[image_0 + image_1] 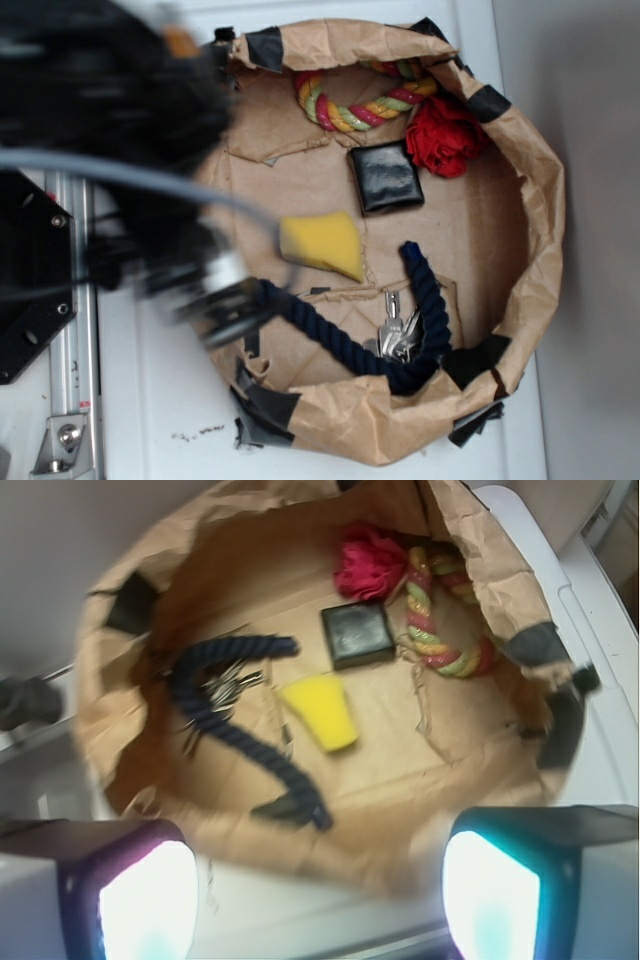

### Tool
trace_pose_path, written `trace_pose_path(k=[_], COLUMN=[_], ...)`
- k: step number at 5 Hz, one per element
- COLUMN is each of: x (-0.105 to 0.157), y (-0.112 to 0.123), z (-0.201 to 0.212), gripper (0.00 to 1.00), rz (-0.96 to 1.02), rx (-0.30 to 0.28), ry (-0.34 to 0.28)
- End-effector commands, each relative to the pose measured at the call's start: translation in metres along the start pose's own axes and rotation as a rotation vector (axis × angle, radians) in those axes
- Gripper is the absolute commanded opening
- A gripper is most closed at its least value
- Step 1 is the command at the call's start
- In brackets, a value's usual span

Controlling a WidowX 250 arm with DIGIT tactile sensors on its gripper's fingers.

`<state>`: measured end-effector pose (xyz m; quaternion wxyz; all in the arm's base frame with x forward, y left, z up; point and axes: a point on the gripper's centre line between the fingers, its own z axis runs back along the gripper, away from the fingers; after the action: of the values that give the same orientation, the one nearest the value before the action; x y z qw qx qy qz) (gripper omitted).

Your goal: Grab the blue rope.

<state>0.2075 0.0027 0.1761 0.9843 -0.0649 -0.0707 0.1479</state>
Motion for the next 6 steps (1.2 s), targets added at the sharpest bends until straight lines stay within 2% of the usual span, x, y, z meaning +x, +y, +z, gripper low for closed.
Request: trace_pose_path(k=[1,2,4,5,6], x=[0.036,0.037,0.056,0.062,0.066], y=[-0.028,-0.051,-0.049,-0.057,-0.084], z=[-0.043,-0.072,-0.115,-0.126,-0.132], gripper=[1.00,1.00,1.00,1.00,1.00], rz=[0.028,-0.005,0.060,0.079,0.081], rx=[-0.088,-0.071,-0.069,-0.099,-0.172], ry=[0.009,0.045,0.091,0.093,0.092])
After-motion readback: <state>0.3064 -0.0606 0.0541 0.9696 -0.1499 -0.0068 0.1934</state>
